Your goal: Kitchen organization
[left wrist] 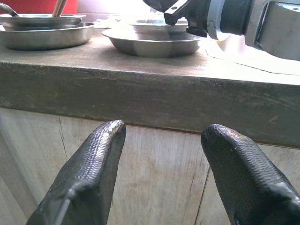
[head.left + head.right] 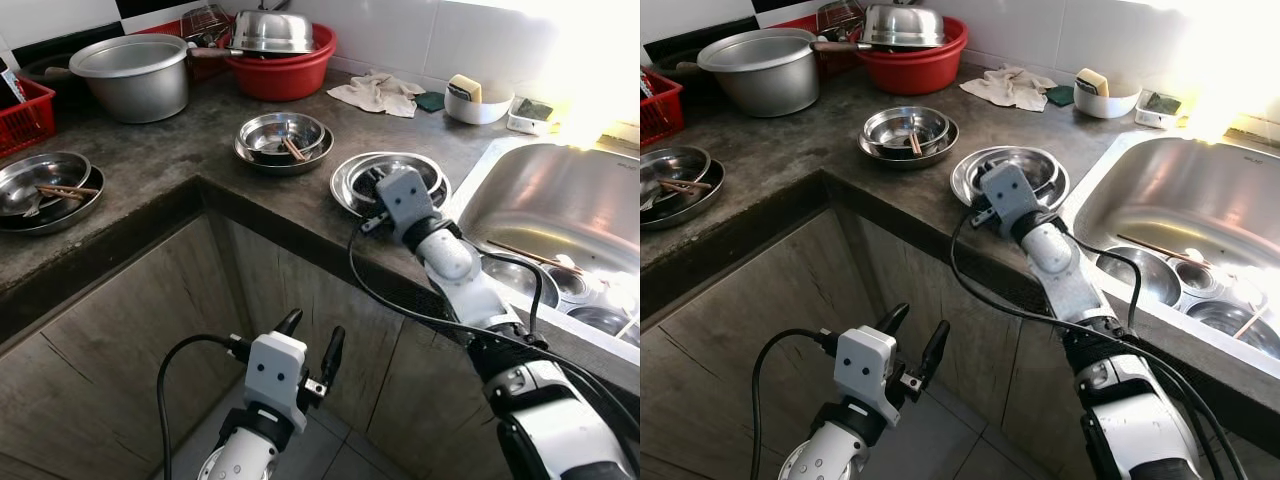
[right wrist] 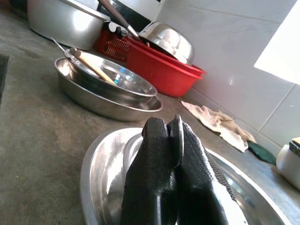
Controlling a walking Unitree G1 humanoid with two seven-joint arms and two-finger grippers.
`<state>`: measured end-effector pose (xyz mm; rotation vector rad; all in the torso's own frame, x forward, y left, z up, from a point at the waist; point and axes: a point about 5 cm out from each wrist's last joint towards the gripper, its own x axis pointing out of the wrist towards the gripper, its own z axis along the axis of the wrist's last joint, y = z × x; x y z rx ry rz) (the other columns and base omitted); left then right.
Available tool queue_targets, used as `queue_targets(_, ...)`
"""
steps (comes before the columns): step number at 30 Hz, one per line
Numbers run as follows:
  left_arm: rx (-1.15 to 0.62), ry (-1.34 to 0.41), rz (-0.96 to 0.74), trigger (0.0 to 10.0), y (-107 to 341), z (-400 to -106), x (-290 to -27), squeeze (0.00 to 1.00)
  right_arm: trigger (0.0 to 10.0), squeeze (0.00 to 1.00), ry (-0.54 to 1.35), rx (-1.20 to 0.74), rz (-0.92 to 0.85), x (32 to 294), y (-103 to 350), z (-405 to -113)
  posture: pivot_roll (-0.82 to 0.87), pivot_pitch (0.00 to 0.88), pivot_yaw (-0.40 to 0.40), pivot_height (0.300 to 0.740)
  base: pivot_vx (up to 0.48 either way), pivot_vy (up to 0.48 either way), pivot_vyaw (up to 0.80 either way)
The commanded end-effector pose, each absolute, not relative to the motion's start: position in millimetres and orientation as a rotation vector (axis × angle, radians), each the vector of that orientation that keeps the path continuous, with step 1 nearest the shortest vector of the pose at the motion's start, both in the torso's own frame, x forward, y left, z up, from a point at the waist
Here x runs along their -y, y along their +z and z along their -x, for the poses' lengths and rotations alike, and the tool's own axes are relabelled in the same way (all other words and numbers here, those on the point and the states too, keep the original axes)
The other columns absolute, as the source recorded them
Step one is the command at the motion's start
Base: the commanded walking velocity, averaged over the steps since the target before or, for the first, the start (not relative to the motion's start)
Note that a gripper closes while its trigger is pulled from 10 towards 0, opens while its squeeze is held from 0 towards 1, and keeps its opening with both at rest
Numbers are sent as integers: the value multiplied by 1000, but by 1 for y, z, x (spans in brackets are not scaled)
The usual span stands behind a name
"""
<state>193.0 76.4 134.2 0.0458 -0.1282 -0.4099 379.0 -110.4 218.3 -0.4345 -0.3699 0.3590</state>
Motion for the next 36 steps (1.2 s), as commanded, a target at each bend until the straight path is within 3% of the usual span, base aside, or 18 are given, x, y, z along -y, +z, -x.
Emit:
queue_targets(1,113,-402,-57,10000,130,-194,-77,0,0,0,350,369,406,111,219,-381,46,98,-32,740,0,0,0)
queue_targets(11,111,-391,-58,10000,129,-196,-78,0,0,0,258,525,248,111,250,-369,45,98,-33,740,0,0,0)
queue_targets(19,91,-378,-54,10000,126,-201,-79,0,0,0,184,615,45,110,262,-328,31,86,-23,740,0,0,0)
queue_targets(29,82,-359,-35,10000,123,-204,-83,0,0,0,32,562,32,126,250,-282,9,66,-6,740,0,0,0)
queue_targets(36,75,-359,-32,10000,121,-206,-84,0,0,0,8,473,44,129,232,-271,5,61,-2,740,0,374,-735)
